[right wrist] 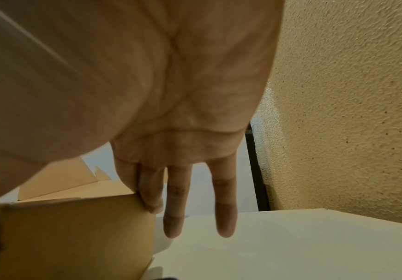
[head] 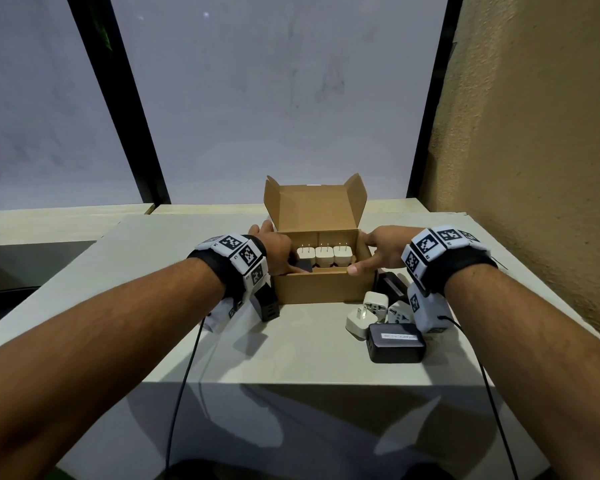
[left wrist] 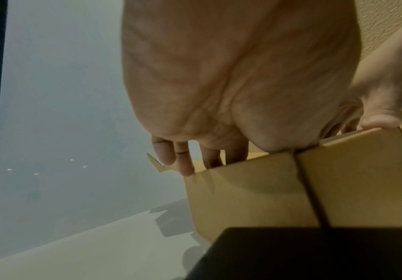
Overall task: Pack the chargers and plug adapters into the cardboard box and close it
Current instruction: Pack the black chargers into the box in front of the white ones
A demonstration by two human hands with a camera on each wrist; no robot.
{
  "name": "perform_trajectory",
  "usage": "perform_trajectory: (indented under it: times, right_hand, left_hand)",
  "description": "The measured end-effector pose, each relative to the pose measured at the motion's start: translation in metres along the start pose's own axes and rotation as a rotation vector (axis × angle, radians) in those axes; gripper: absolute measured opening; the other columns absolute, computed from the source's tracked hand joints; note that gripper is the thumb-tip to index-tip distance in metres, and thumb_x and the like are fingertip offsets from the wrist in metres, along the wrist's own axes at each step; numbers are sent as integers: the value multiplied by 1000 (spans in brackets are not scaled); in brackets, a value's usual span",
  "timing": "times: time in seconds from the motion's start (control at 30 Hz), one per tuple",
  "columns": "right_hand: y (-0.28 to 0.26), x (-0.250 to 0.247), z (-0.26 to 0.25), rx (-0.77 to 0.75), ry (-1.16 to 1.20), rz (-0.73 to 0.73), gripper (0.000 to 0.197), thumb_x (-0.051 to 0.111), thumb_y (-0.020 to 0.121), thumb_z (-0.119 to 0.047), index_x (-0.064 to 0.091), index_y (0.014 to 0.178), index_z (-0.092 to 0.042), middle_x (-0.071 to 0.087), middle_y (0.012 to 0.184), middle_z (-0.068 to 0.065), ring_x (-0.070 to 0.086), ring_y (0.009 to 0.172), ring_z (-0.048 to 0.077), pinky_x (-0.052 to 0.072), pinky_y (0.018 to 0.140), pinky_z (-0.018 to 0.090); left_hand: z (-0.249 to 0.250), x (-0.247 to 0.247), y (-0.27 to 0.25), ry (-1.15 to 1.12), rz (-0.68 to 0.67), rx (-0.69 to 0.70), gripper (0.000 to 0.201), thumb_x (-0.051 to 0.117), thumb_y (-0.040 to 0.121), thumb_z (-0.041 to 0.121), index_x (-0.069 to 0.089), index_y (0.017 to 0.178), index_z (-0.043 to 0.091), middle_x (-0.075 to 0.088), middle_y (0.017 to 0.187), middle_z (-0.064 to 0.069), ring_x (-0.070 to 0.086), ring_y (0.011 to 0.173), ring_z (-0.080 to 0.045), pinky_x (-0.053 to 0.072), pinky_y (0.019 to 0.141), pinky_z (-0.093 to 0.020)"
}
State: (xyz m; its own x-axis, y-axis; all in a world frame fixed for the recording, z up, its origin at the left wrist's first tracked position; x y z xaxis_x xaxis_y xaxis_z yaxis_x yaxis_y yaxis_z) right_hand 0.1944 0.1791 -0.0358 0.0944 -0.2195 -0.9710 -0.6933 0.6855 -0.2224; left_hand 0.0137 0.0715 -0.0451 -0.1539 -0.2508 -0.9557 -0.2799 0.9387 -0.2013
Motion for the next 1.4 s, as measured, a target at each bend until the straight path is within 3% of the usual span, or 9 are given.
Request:
perform_trajectory:
  times: [0.23, 0.43, 0.5, 0.6, 0.73, 0.83, 1.03, 1.23, 1.4]
  right_hand:
    - [-1, -1, -1, -5, -15, -2, 77, 58, 77, -69, 54, 127, -10, 67, 110, 10, 58, 96, 25, 45, 86, 35]
    - [2, 1, 0, 16, -24, -7, 87, 56, 75, -72, 51, 133, -7, 65, 120, 15, 60, 107, 29, 45, 92, 38]
    - [2, 1, 1, 21, -22, -10, 89, 55, 75, -73, 49, 136, -7, 65, 121, 15, 60, 108, 29, 46, 94, 39]
    - [1, 1, -1, 21, -32, -11, 88, 53, 78, -71, 44, 140, -9, 63, 124, 15, 59, 110, 29, 45, 96, 38]
    - [-1, 1, -2, 21, -26, -15, 90, 51, 80, -69, 36, 146, -10, 57, 134, 15, 54, 119, 30, 43, 101, 40]
    - [-3, 2, -1, 12, -3, -22, 92, 51, 80, -70, 33, 147, -10, 54, 139, 13, 52, 123, 30, 40, 105, 42]
    - [-5, -1, -4, 9, -46, -17, 86, 52, 80, -69, 41, 142, -10, 57, 135, 13, 53, 121, 30, 41, 102, 39]
    - [-1, -3, -5, 15, -127, -34, 87, 49, 76, -76, 49, 134, -11, 64, 123, 11, 58, 111, 28, 46, 96, 38]
    - [0, -3, -5, 12, -134, -38, 82, 51, 77, -74, 52, 129, -11, 65, 117, 9, 57, 97, 23, 44, 86, 34]
  left_hand:
    - [-8, 3, -5, -122, 60, 13, 56, 48, 81, 72, 65, 118, 34, 61, 119, 2, 37, 119, -26, 34, 91, -38]
    - [-27, 10, -29, -532, 229, 133, 42, 56, 88, 54, 57, 111, 19, 53, 117, -3, 51, 104, -20, 44, 88, -30]
    - [-32, 16, -41, -607, 208, 134, 51, 63, 83, 53, 49, 118, 18, 45, 120, 0, 49, 100, -15, 42, 84, -24]
    - [-36, 33, -56, -598, 146, 60, 84, 75, 69, 57, 34, 132, 18, 33, 125, 3, 46, 104, -13, 42, 86, -24]
    - [-37, 58, -63, -663, 37, -68, 105, 80, 63, 59, 24, 140, 15, 46, 129, 1, 52, 105, -16, 46, 87, -26]
    - [-39, 58, -65, -699, 60, -78, 101, 84, 63, 49, 27, 139, 14, 57, 118, 1, 58, 92, -14, 47, 76, -23]
    - [-43, 44, -76, -618, 83, -11, 95, 88, 60, 37, 35, 136, 15, 57, 123, 1, 60, 90, -15, 51, 75, -22]
    - [-45, 5, -80, -518, 193, 58, 87, 87, 63, 33, 46, 136, 14, 60, 124, 1, 58, 105, -15, 43, 84, -18]
    - [-36, -27, -68, -420, 268, 88, 64, 84, 62, 30, 63, 119, 12, 64, 108, -4, 60, 97, -20, 55, 84, -34]
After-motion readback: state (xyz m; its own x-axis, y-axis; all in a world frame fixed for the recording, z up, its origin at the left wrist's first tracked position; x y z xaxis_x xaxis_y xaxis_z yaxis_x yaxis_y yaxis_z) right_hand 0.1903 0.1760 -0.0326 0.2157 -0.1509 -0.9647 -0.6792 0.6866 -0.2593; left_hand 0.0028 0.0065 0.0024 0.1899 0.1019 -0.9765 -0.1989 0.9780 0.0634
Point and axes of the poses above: each hand's wrist, its own y-axis towards the middle knuckle, its own x-axis out of the palm, z = x × y, the point moved 2 cm from there along y, towards the middle knuckle
